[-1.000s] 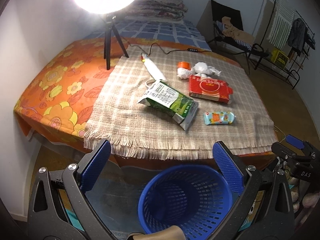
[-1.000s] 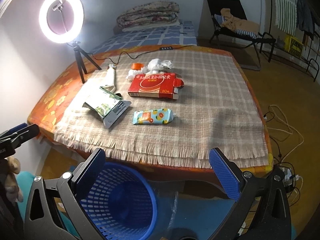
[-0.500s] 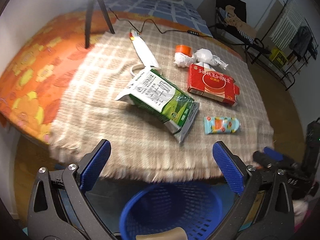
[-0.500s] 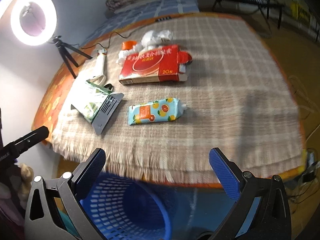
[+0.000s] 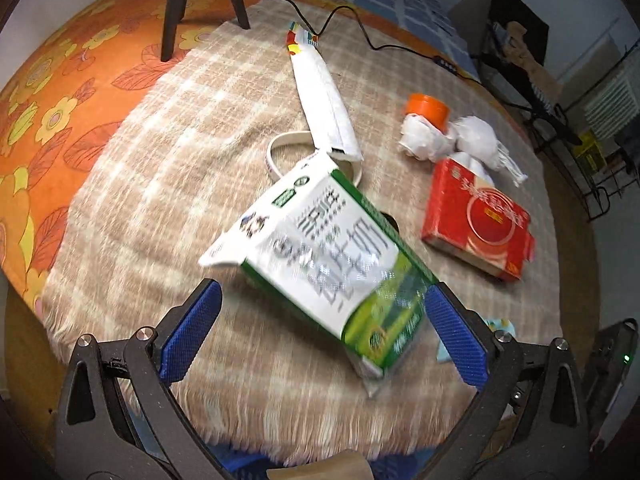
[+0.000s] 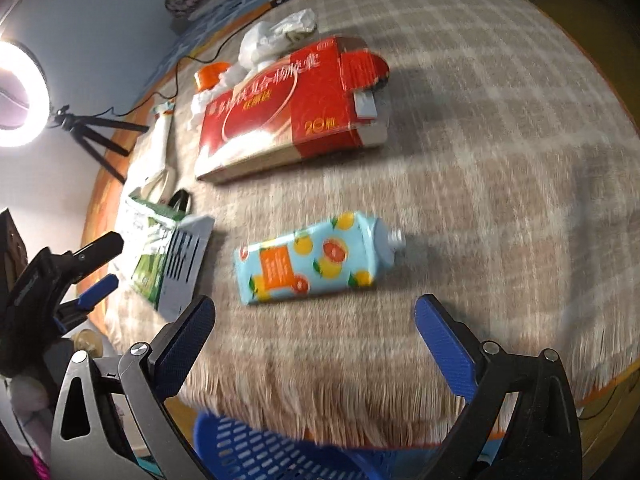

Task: Collect trash
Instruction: 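Grasp the milk carton with the left tool while the right tool grasps the orange-print tube, then lift the milk carton and orange tube and carry both toward the blue basket, then open the left tool over the basket while the right tool releases the tube, then grasp the white paper strip with the left tool while the right tool grasps the tissue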

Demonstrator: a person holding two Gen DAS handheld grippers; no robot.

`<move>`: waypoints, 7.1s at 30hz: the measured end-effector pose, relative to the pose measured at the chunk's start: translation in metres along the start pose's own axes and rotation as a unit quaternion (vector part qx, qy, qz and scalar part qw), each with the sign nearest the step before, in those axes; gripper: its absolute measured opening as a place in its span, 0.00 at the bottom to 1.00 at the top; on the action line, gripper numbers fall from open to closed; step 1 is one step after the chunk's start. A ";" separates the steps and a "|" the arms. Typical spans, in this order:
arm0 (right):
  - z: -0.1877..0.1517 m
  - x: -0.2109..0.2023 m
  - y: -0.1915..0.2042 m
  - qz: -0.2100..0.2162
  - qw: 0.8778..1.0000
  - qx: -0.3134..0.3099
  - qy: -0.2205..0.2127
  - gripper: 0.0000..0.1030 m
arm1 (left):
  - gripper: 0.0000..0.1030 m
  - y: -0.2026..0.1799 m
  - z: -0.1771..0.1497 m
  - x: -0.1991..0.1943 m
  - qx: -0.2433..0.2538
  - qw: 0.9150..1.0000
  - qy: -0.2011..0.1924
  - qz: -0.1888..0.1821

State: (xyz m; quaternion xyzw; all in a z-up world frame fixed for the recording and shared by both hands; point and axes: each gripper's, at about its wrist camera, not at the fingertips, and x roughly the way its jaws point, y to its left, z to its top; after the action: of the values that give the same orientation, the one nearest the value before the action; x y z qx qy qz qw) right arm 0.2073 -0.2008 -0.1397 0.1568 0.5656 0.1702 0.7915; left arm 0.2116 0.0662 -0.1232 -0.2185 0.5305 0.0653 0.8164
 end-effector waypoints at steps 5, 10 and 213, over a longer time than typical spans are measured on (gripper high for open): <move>0.017 0.006 0.003 -0.017 1.000 0.005 -0.013 0.97 | 1.00 -0.013 0.016 0.012 0.011 0.999 -0.007 0.032; 0.024 0.012 0.016 -0.074 0.996 -0.026 -0.036 0.90 | 1.00 -0.034 0.021 0.029 0.049 0.995 -0.006 0.089; 0.158 0.003 0.050 -0.018 0.974 -0.214 -0.066 0.59 | 0.75 -0.003 0.081 0.012 0.076 0.996 -0.056 -0.002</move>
State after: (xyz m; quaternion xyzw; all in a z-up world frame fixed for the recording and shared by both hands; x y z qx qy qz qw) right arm 0.3536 -0.1641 -0.0711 -0.0155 0.4654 0.2628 0.8451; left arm 0.2856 0.0966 -0.1054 -0.1526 0.4868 0.0354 0.8594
